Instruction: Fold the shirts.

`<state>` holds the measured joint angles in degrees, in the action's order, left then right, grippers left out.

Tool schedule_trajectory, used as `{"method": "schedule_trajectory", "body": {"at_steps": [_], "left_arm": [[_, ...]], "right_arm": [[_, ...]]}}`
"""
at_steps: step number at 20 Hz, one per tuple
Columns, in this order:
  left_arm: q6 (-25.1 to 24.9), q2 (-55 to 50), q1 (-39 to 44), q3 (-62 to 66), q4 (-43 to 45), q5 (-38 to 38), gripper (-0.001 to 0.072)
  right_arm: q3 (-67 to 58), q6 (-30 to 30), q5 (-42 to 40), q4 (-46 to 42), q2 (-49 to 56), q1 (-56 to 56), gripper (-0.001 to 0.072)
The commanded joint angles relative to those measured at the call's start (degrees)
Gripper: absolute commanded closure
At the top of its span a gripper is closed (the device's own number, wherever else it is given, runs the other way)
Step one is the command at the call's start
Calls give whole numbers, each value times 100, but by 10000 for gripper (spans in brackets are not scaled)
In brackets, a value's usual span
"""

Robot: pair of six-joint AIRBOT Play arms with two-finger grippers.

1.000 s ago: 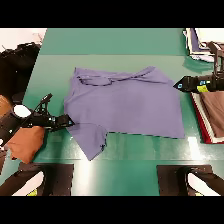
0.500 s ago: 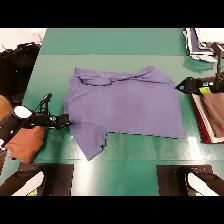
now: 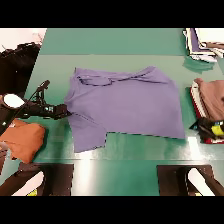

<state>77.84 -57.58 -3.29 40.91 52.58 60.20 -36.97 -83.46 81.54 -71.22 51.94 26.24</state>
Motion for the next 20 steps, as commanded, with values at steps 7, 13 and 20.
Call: {"method": "schedule_trajectory", "body": {"at_steps": [7, 13, 20], "left_arm": [[-31, 2, -2, 98, -76, 2, 684], [-13, 190, -4, 125, -2, -61, 685], [470, 1539, -4, 2542, 1082, 442, 684]], "right_arm": [[1071, -9, -1412, 1335, 745, 98, 277], [380, 175, -1425, 1266, 964, -905, 699], [-2326, 184, -1340, 1270, -334, -1499, 700]]}}
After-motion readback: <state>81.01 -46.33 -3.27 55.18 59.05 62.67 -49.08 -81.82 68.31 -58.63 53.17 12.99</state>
